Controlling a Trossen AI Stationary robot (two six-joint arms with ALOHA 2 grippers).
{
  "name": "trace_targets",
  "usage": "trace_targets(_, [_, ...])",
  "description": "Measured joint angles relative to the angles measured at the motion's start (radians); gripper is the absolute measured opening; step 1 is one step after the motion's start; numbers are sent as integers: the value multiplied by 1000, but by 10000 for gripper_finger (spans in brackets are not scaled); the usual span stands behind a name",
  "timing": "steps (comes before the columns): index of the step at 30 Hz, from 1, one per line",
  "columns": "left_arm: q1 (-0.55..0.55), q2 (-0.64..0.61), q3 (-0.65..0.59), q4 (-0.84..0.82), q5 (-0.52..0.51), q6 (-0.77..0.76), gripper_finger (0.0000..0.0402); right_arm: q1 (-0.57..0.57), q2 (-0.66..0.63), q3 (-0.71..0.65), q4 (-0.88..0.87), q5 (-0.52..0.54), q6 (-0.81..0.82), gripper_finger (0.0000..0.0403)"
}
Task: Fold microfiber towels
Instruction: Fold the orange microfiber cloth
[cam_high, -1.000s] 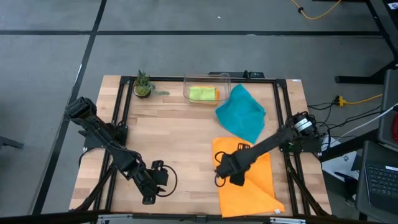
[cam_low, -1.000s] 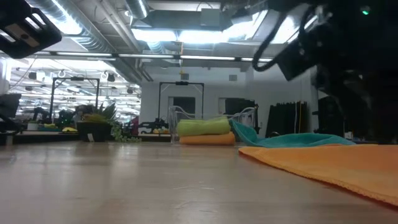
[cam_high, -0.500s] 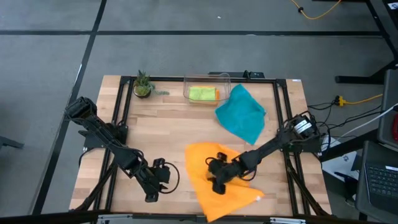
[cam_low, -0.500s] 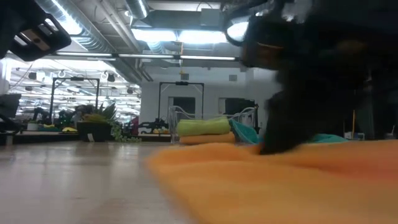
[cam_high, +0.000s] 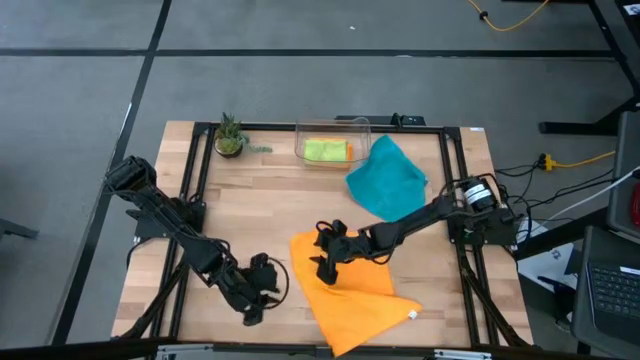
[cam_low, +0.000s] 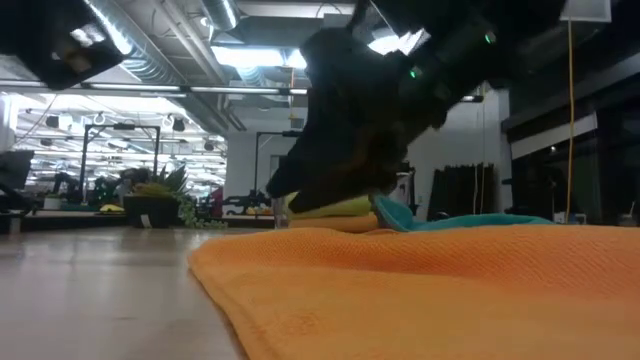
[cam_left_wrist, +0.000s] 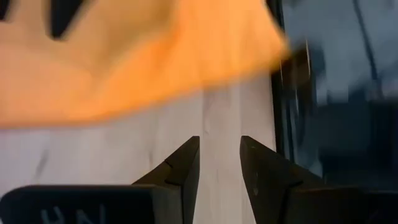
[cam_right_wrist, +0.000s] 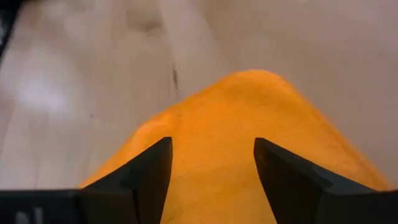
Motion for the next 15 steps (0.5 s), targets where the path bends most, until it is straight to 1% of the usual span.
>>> trace_targets(3, [7, 0, 0, 67, -137, -5, 108, 2, -42, 78, -194, 17, 1, 229])
trace_targets(6, [21, 1, 0, 73, -225, 53, 108, 20, -85, 157, -391, 61, 1, 229])
trace_targets(10, [43, 1, 0, 74, -243, 108, 108, 46, -135, 264, -691, 83, -8, 229])
trace_targets(15, [79, 1, 0, 99, -257, 134, 108, 71, -163, 346, -1096, 25, 53, 229])
